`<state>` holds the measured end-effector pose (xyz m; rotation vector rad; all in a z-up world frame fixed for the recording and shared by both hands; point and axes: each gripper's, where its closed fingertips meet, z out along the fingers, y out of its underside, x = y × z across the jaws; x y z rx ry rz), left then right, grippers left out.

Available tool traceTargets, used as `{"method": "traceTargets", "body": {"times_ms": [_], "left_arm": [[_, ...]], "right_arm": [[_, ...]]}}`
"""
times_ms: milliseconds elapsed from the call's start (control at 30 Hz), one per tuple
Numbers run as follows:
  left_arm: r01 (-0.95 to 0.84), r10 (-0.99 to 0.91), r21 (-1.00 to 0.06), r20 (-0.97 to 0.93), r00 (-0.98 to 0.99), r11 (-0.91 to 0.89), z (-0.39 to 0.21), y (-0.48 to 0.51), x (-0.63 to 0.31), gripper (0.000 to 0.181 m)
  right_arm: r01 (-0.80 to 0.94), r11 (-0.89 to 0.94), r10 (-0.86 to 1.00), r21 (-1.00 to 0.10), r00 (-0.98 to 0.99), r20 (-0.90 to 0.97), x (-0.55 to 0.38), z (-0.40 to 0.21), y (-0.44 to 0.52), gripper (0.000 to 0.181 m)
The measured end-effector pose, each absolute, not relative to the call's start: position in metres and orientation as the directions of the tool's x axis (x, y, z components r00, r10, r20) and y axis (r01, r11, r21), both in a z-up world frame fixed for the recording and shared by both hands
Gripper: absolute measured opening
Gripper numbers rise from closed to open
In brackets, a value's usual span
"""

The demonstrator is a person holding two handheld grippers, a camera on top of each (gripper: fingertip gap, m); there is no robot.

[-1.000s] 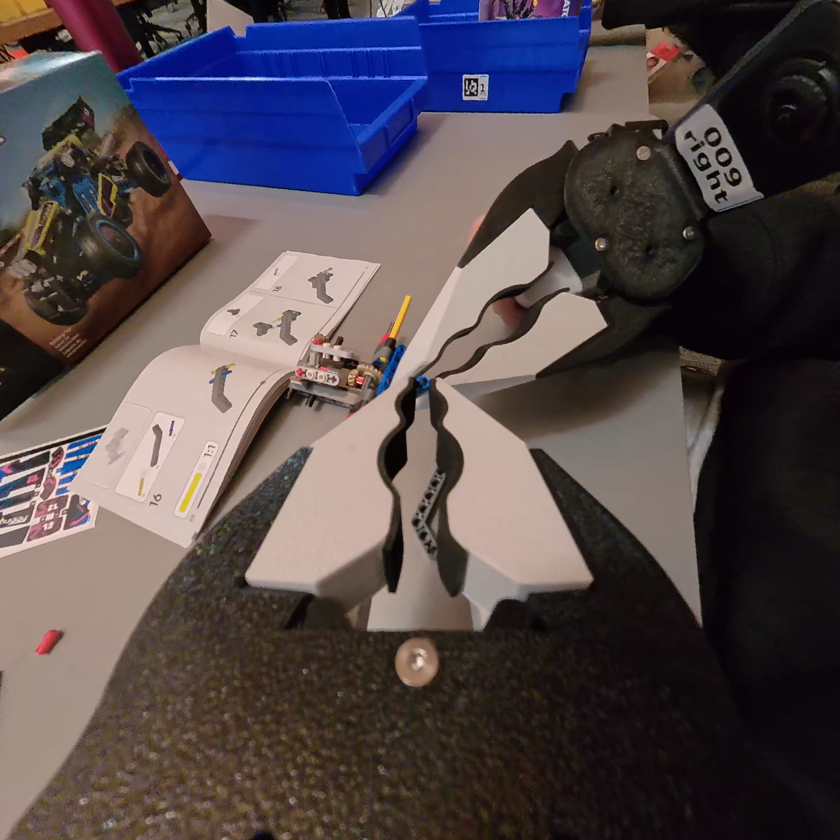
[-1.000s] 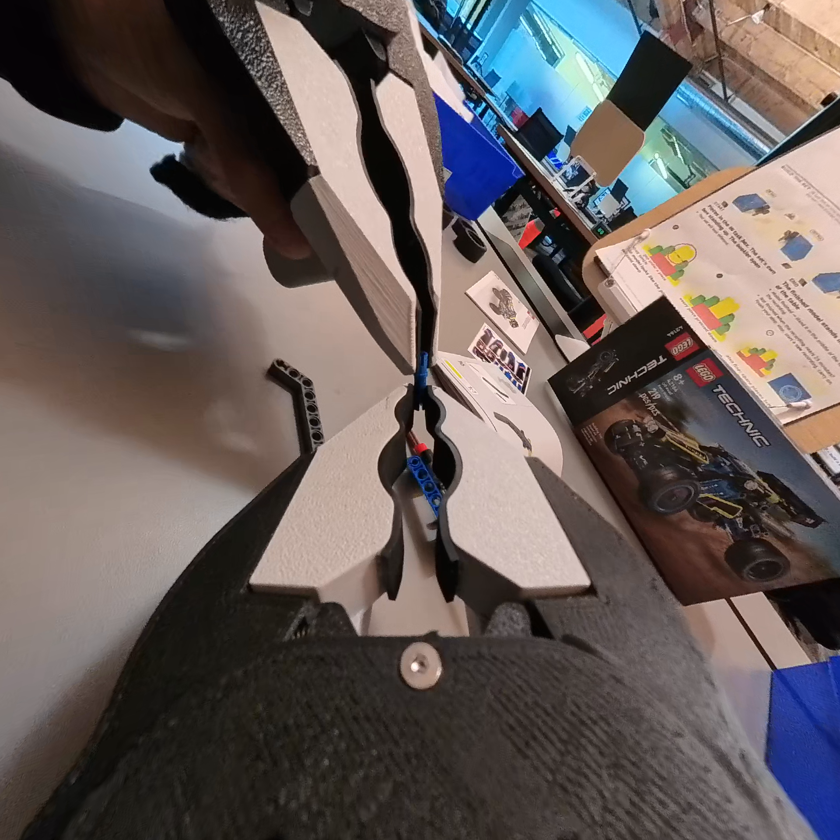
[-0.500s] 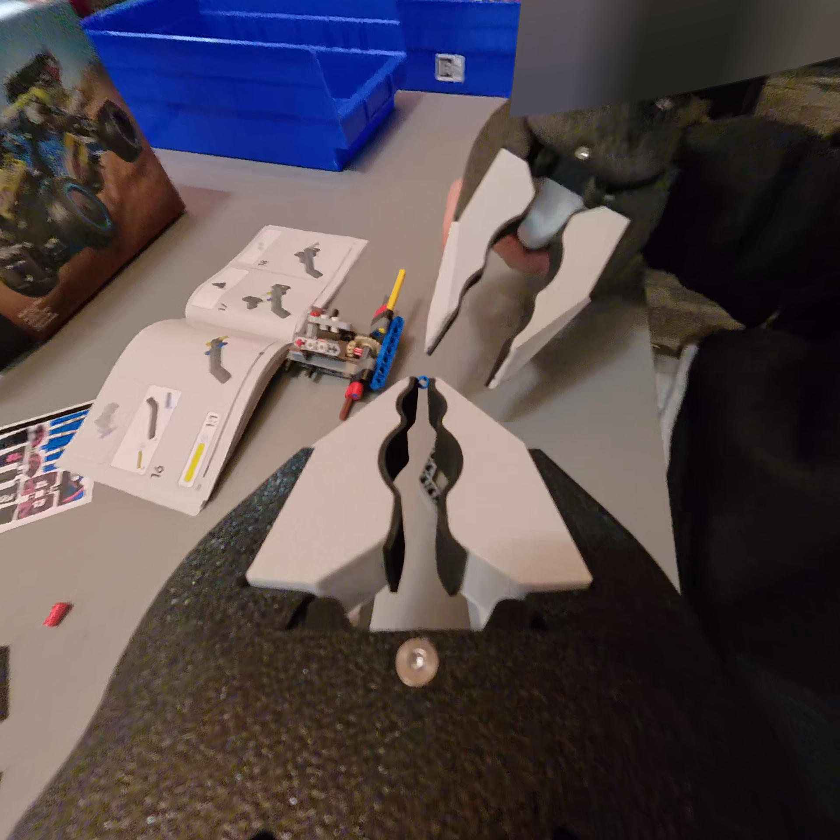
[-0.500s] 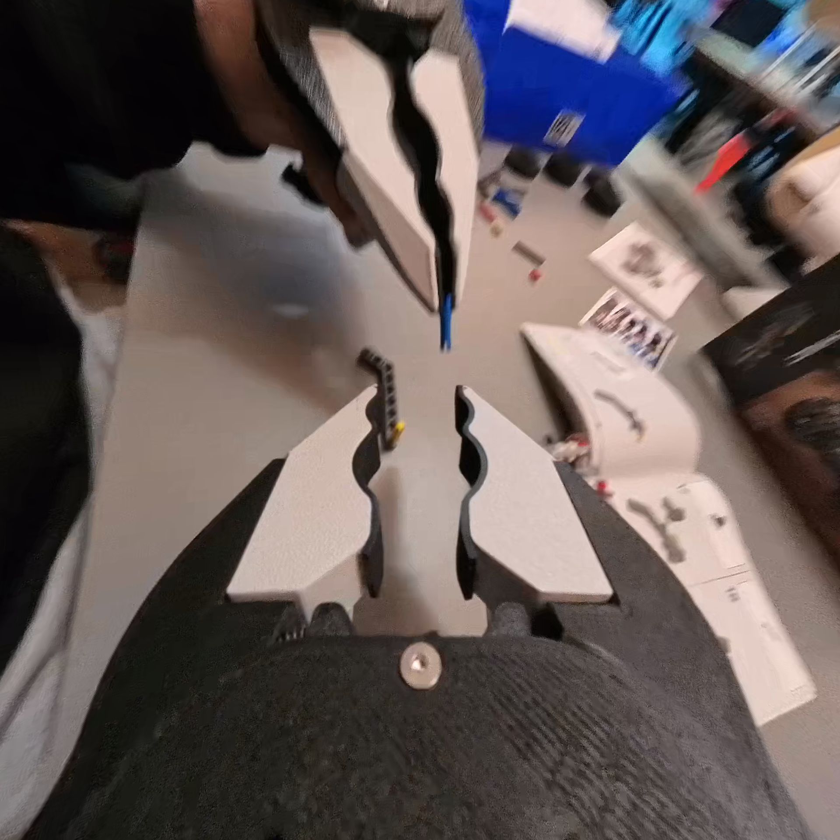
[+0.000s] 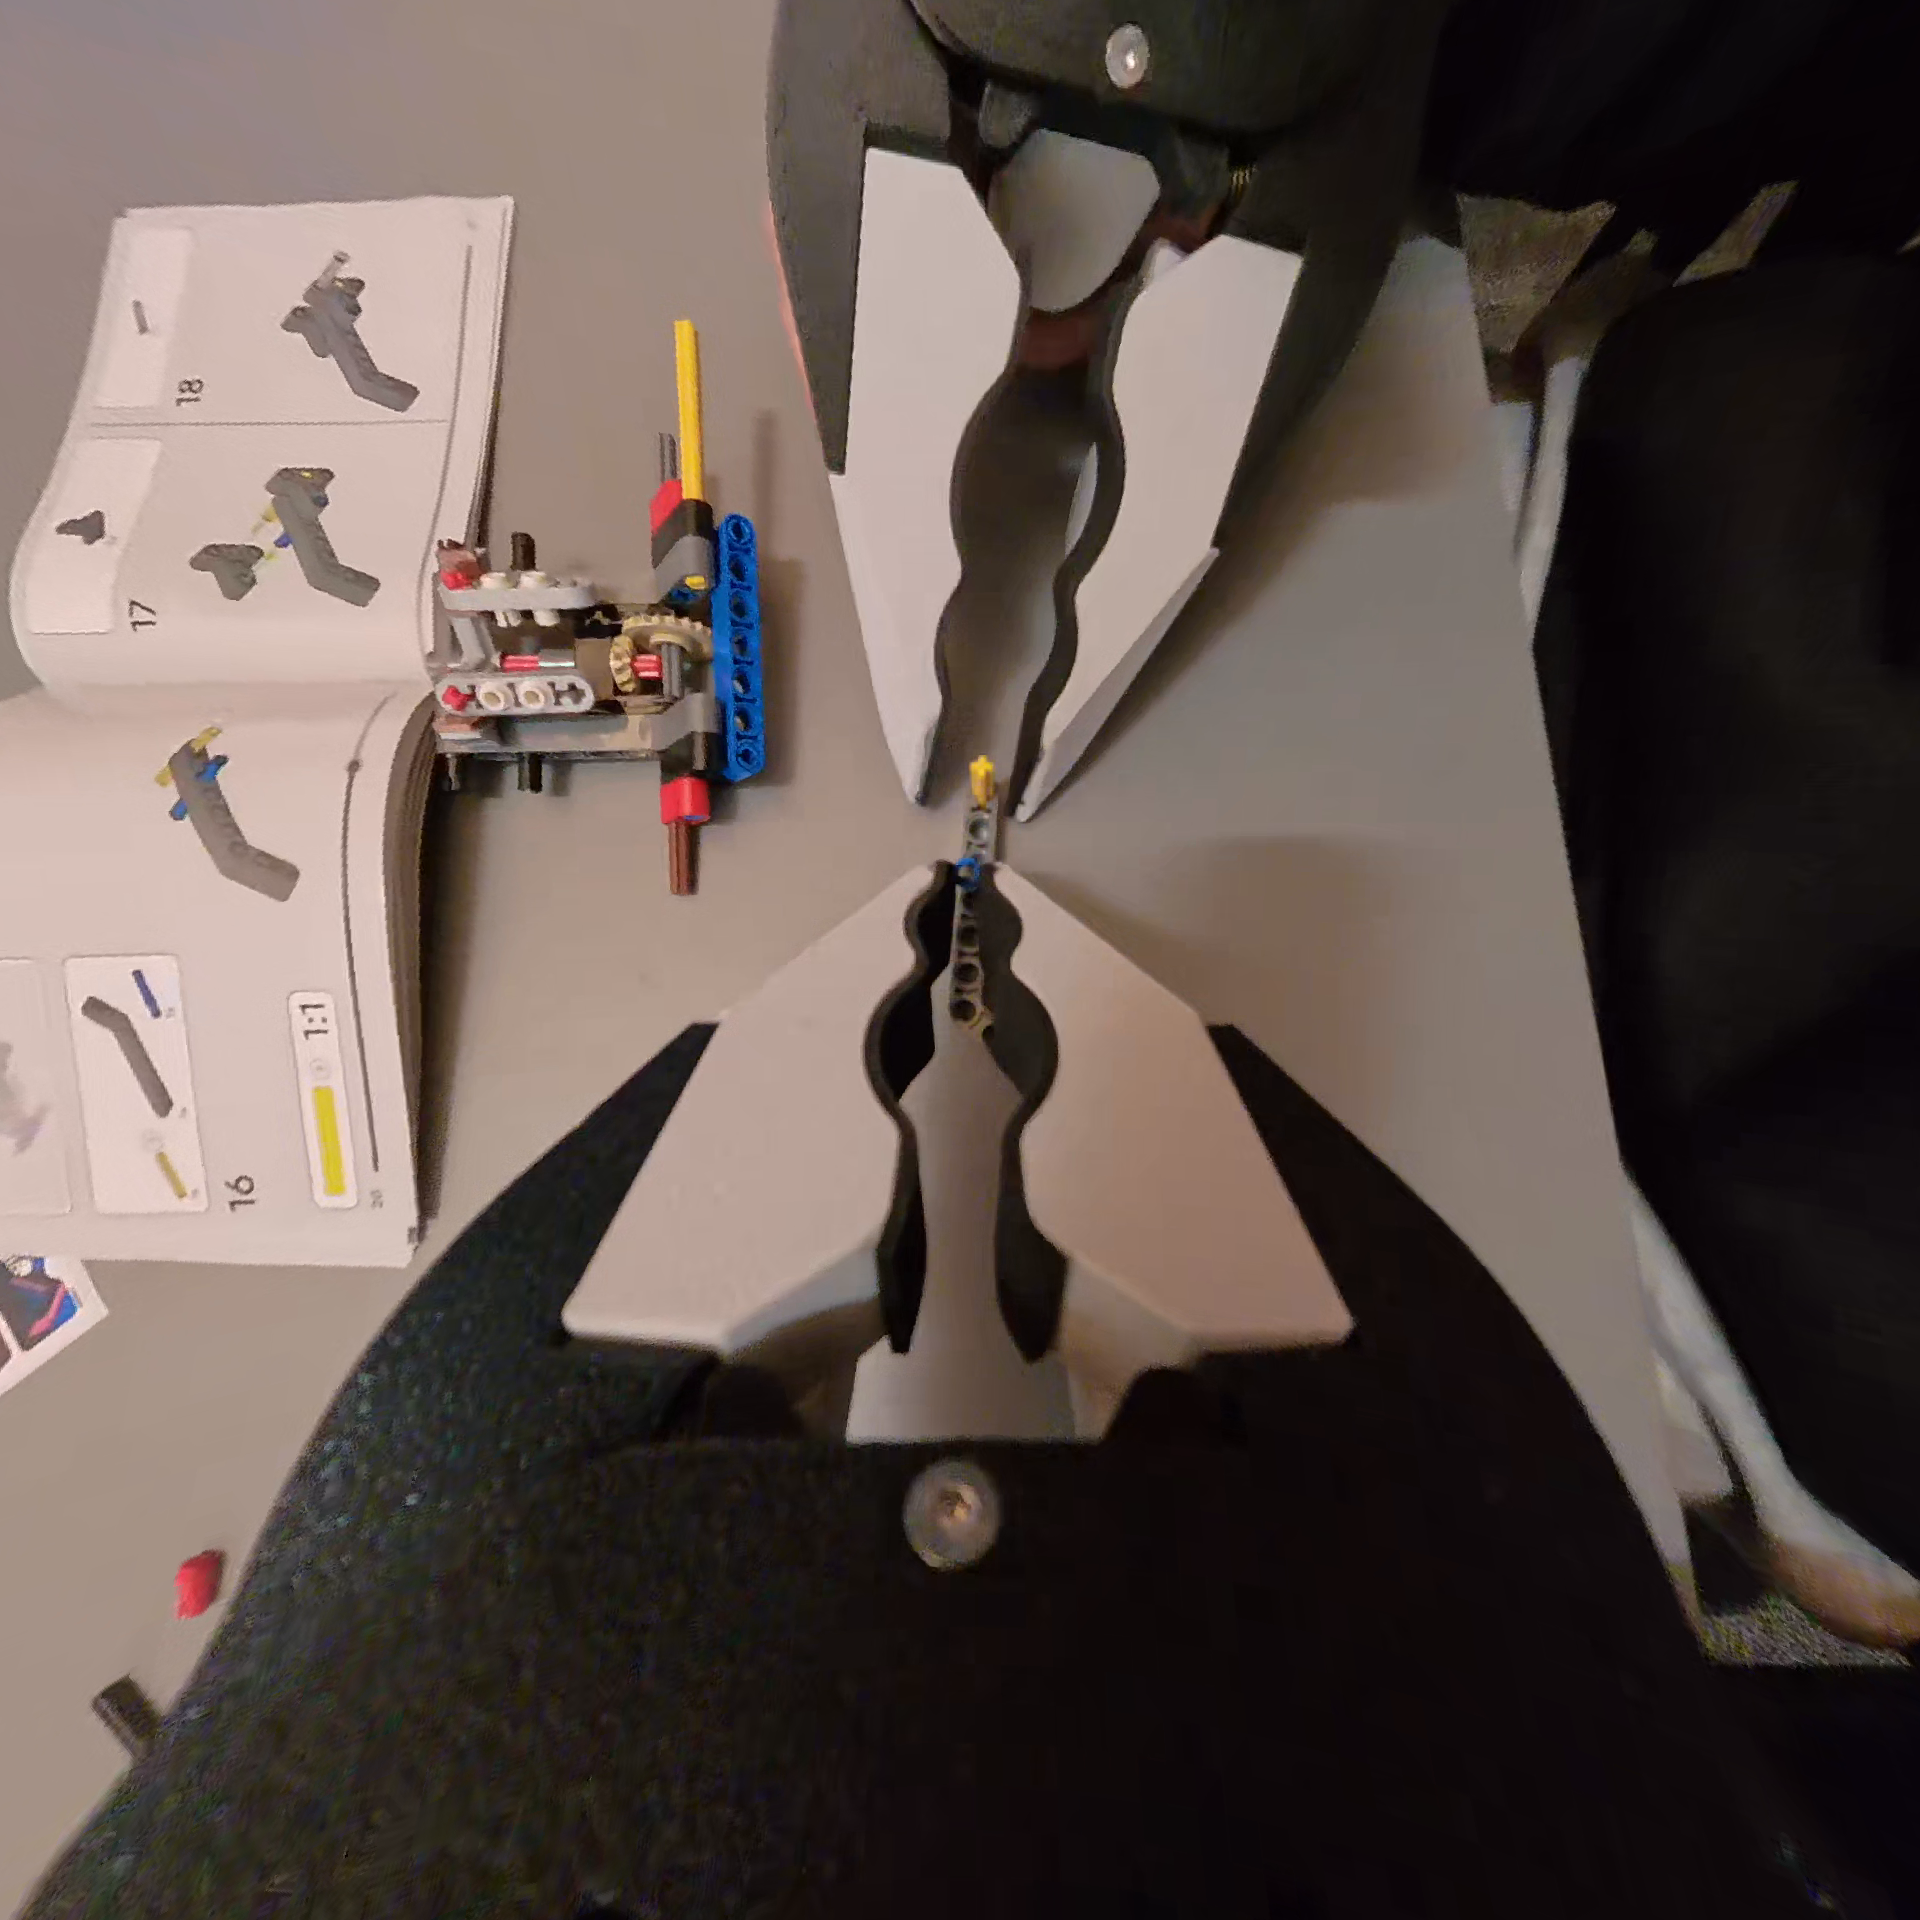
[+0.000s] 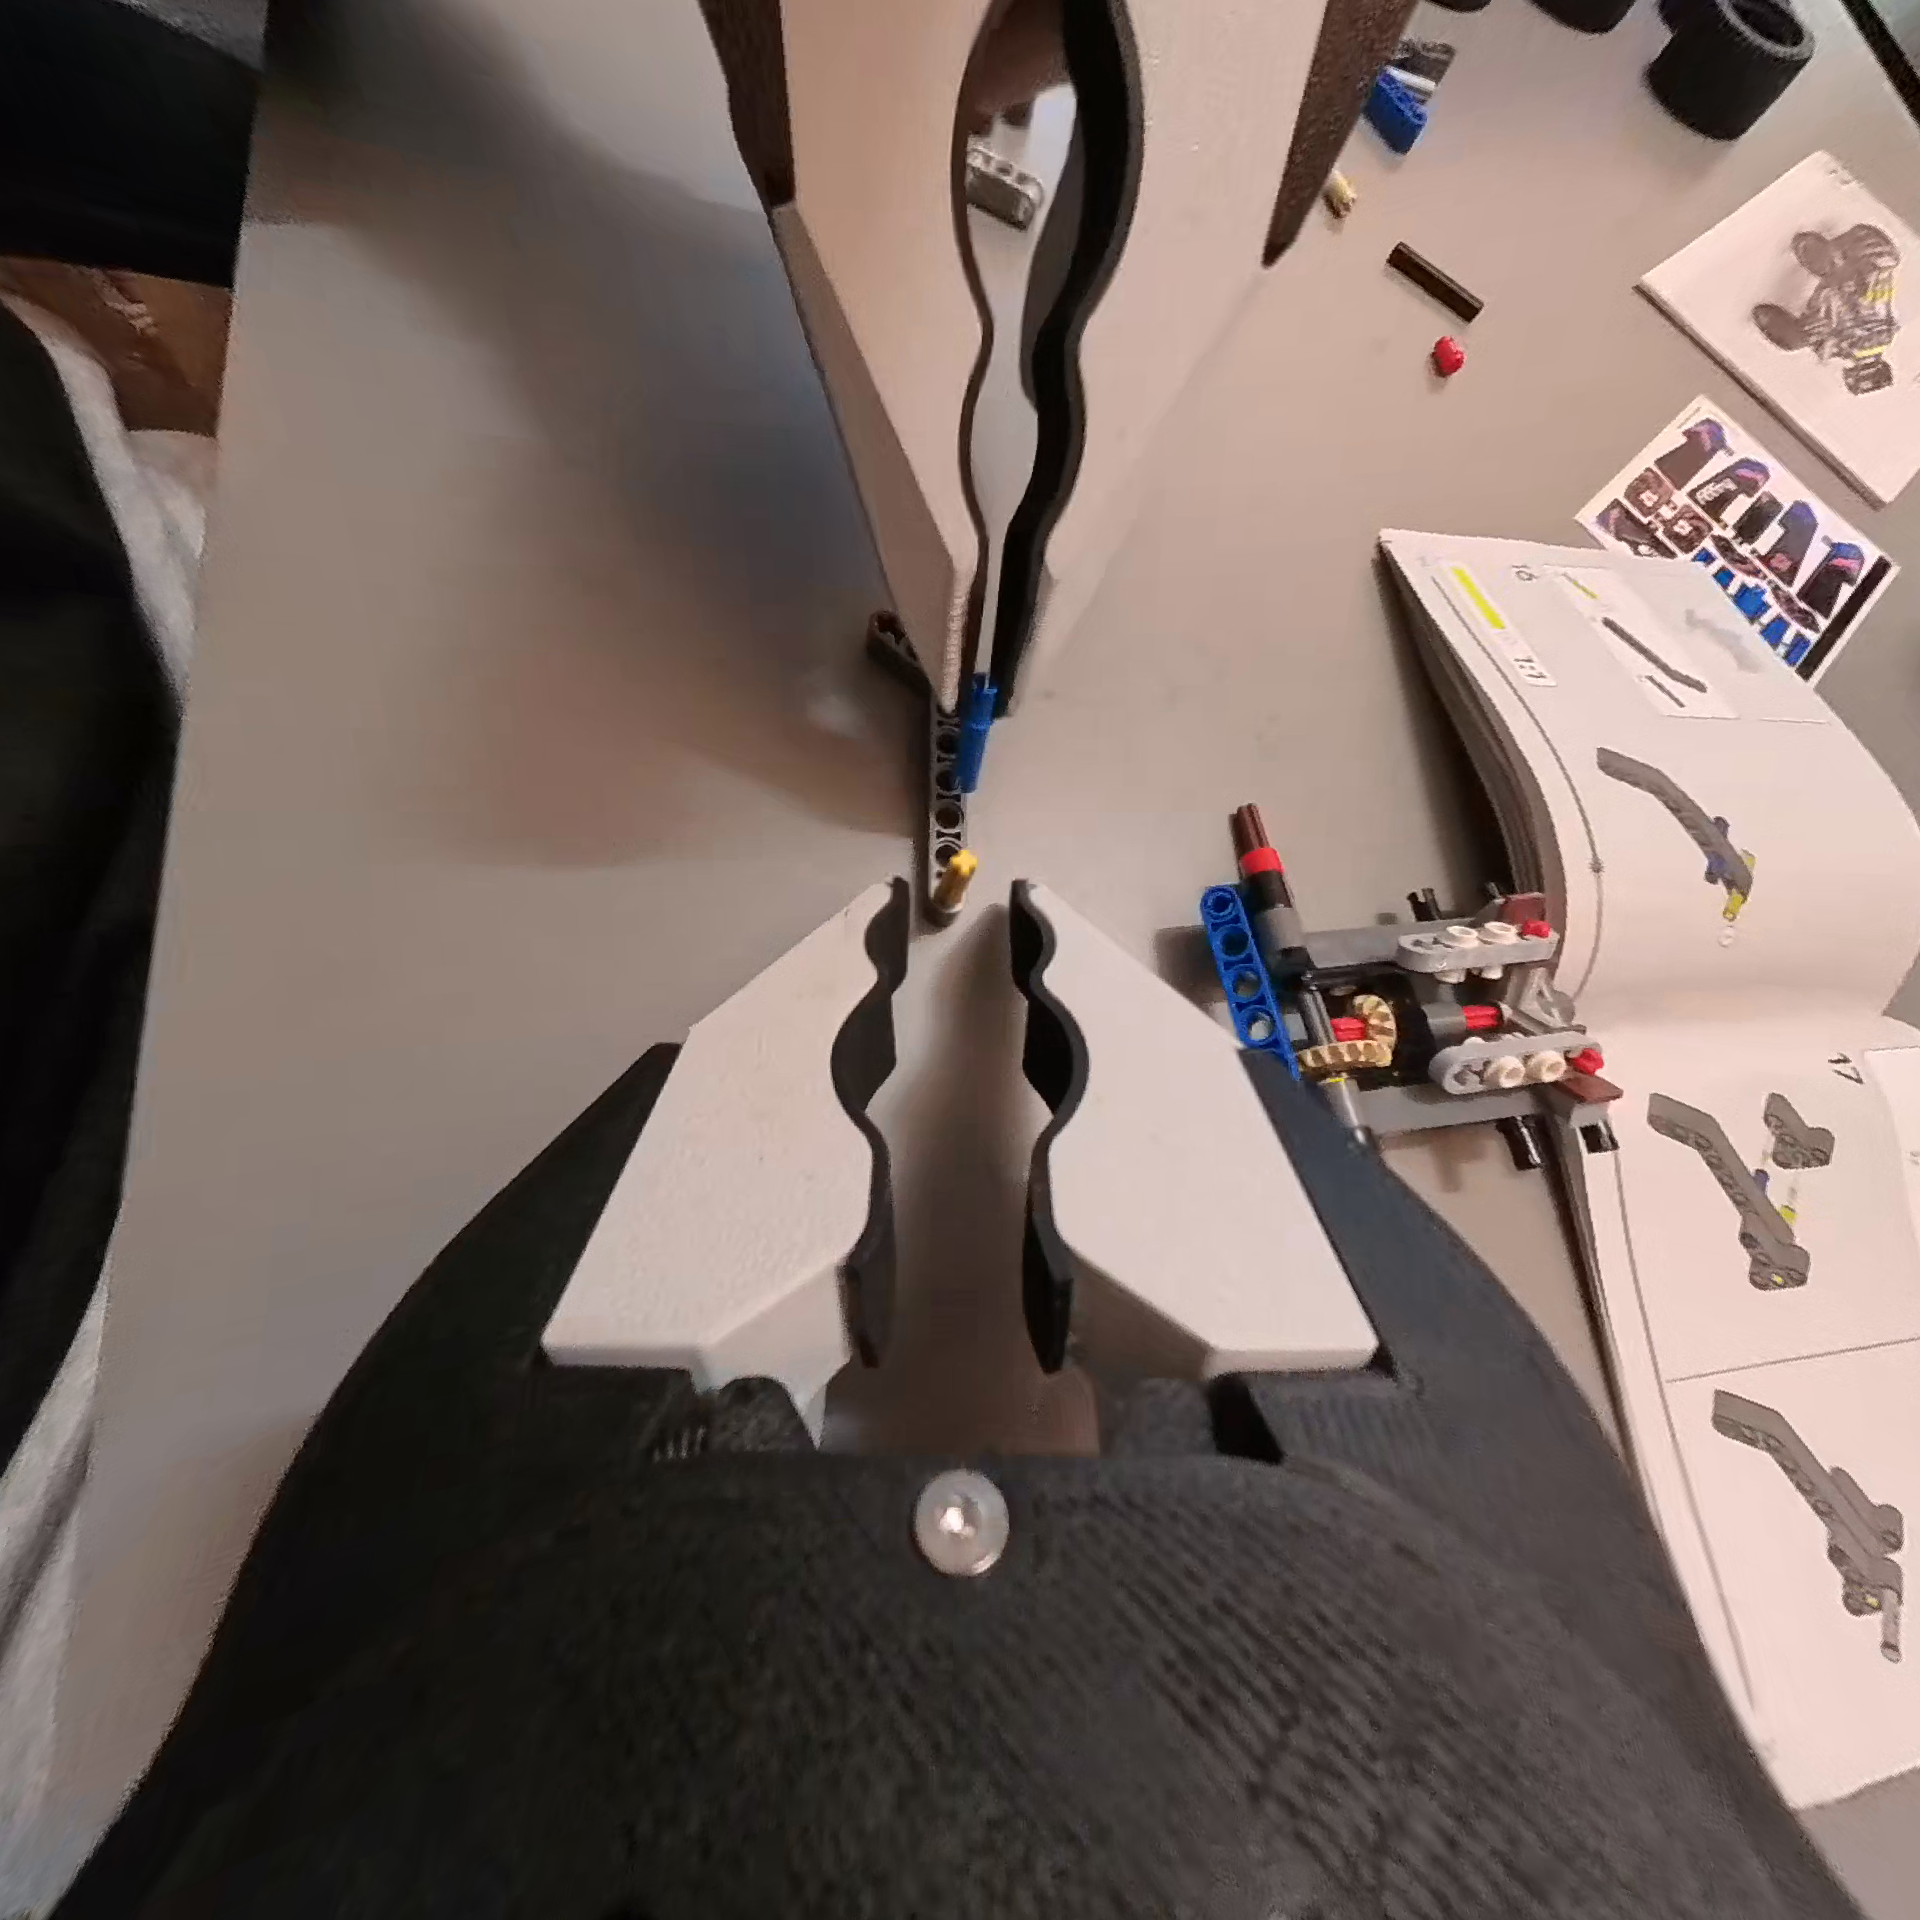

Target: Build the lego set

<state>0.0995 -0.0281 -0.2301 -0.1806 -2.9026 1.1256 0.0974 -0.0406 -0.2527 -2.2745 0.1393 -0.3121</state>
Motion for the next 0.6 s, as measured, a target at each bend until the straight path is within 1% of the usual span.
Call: {"method": "traceTargets", "body": {"times_ms": [33,67,167,600], "left_arm": [[0.103,0.121,-0.664,-0.019,-0.992,0.741,-0.2309,-0.0279,0.1002,0.001],[0.108,0.126,-0.656,-0.020,-0.992,0.747,-0.2316,-0.0277,0.1008,0.001],[0.132,0.153,-0.634,-0.023,-0.988,0.762,-0.2332,-0.0279,0.1001,0.001],[0.226,0.228,-0.555,-0.067,-0.971,0.801,-0.2371,-0.0323,0.0981,0.001]], "right_arm": [[0.003,-0.661,-0.198,-0.750,0.964,0.178,0.0977,-0.2531,-0.0403,0.014],[0.002,-0.663,-0.190,-0.749,0.967,0.170,0.0966,-0.2536,-0.0394,0.010],[-0.003,-0.664,-0.185,-0.748,0.970,0.160,0.0960,-0.2544,-0.0372,0.006],[-0.052,-0.657,-0.186,-0.752,0.978,0.095,0.0962,-0.2550,-0.0369,0.006]]}}
